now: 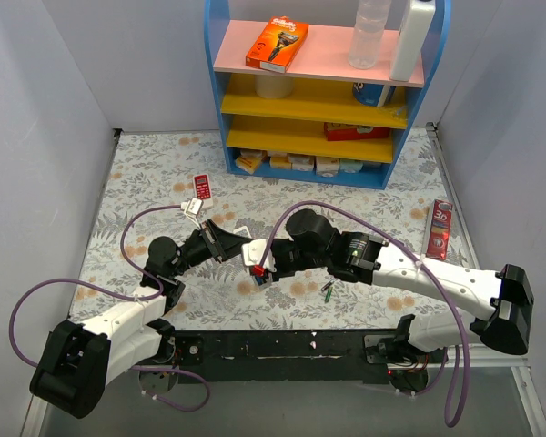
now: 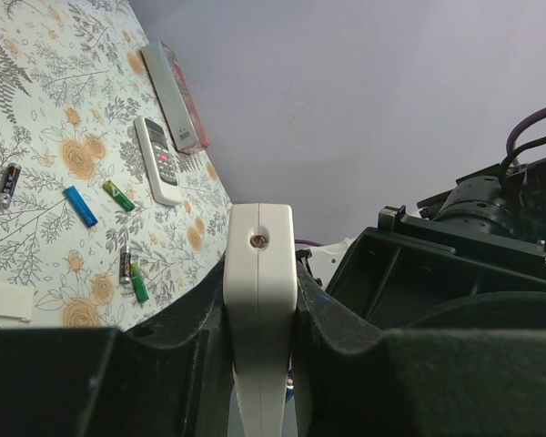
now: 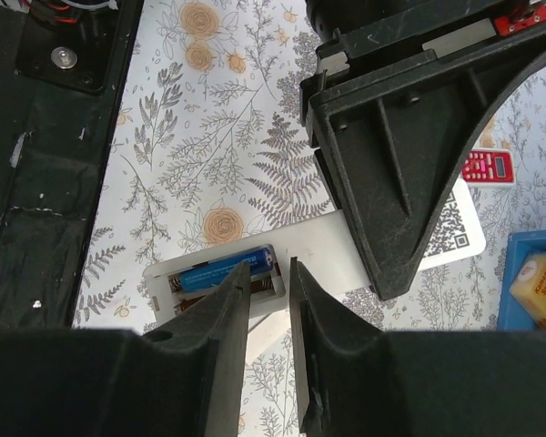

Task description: Load the batteries into the remote control

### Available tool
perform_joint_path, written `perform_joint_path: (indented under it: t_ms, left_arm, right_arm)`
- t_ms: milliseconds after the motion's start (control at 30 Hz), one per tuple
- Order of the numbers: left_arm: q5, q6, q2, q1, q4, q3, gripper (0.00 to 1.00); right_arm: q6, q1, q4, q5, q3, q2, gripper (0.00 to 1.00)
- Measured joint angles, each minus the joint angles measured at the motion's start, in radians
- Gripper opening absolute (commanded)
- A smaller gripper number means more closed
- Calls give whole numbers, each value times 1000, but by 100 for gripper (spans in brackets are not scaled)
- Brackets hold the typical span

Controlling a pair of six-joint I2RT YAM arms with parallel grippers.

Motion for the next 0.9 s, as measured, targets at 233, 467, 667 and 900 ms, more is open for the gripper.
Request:
perform_joint_path:
  t_ms: [233, 467, 667, 900]
  left_arm:
    - [6, 5, 3, 0, -13, 0, 0]
    - [11, 7, 5, 0, -15, 0, 0]
    - [13, 8, 5, 0, -16, 0, 0]
    - [13, 11, 5, 0, -19, 10, 0]
  right_arm:
    - [-2, -5, -18, -17, 4, 14, 30]
    - [-2, -6, -19, -27, 5, 18, 32]
    - [-2, -6, -19, -31, 6, 18, 34]
    - [-2, -6, -19, -60, 6, 18, 33]
